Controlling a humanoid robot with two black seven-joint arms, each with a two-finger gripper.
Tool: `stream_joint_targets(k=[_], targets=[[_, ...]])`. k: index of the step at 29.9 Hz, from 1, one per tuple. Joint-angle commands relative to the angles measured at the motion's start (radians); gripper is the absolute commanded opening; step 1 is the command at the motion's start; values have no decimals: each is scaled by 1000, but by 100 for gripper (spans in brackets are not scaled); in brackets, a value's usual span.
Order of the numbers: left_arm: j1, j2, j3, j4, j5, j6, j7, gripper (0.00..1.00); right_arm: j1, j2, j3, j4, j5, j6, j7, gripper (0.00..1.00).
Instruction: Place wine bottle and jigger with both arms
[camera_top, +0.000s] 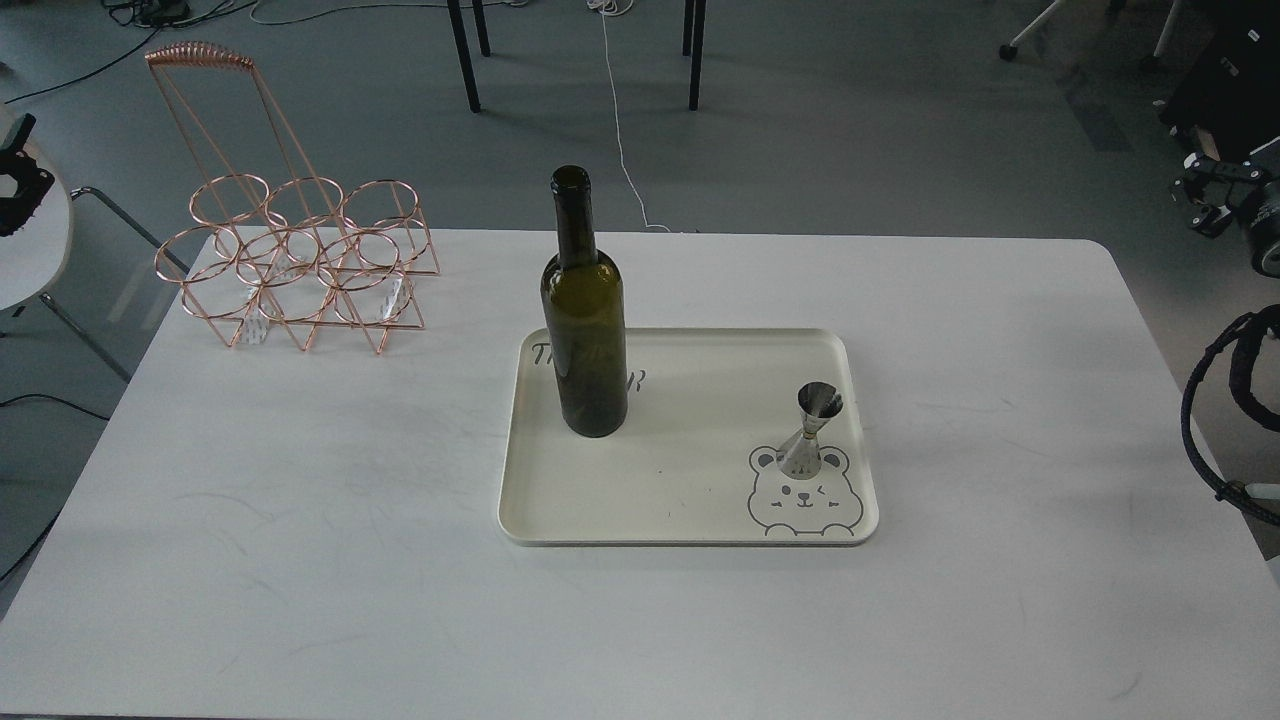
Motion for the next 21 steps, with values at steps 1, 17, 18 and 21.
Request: stream_joint_targets(k=[1,17,18,21], targets=[[6,10,-1,2,0,-2,-5,99,-1,1,1,1,0,2,0,99],[8,-15,-2,24,-3,-4,-11,99,-18,-86,-49,118,-54,6,2,99],[8,-24,-2,30,-3,-2,-11,99,-21,-117,-54,156,-55,3,2,99],[8,-35,-2,41,-3,7,-12,99,-52,-197,-75,259,-58,-2,5,99]])
